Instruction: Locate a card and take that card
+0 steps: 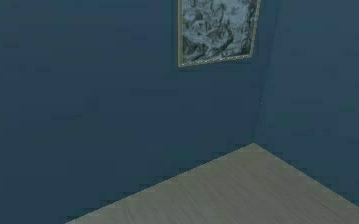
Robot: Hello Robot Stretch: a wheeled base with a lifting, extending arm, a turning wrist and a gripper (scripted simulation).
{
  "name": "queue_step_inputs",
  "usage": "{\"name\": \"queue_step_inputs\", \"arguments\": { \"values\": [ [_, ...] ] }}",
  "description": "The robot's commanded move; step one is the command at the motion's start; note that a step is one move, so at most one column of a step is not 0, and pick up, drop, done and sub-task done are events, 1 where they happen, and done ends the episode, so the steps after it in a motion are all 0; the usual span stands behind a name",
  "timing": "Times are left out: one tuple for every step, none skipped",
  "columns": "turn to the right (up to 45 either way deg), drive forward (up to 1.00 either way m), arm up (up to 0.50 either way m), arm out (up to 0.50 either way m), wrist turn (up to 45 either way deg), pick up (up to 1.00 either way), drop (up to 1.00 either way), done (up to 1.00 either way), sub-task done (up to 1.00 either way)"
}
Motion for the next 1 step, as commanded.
{"name": "queue_step_inputs", "arguments": {
  "values": [
    [0.0, 0.0, 0.5, 0.0, 0.0, 0.0, 0.0, 0.0, 0.0]
  ]
}}
